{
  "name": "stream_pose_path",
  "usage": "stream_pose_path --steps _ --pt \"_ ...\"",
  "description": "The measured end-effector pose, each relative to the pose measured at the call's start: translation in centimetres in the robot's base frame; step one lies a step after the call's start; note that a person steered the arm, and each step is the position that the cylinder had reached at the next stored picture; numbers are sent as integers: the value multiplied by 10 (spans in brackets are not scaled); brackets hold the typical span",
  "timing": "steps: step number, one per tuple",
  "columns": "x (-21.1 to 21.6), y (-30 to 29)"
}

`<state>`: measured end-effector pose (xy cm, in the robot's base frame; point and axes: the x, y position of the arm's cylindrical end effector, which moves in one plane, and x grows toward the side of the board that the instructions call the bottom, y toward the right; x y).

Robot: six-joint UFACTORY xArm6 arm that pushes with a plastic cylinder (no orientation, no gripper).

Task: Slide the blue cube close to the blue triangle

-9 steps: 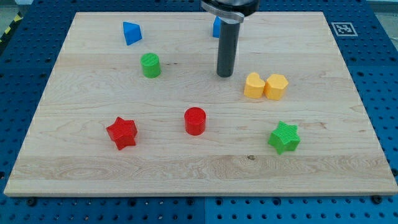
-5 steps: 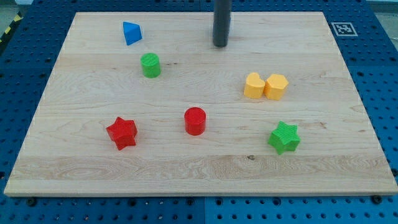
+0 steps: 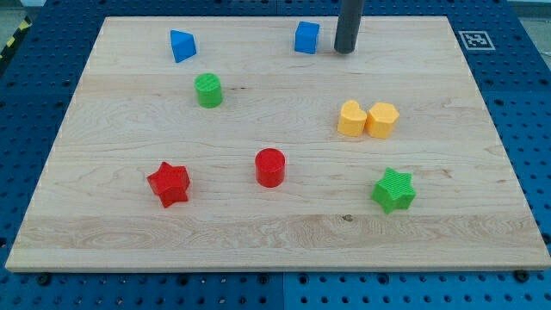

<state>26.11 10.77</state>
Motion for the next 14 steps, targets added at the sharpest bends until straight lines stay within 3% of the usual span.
stream_pose_path --steps 4,11,12,14 --pt "-10 -58" --pt "-6 -78" --pt "-6 -134" --pt "-5 -154"
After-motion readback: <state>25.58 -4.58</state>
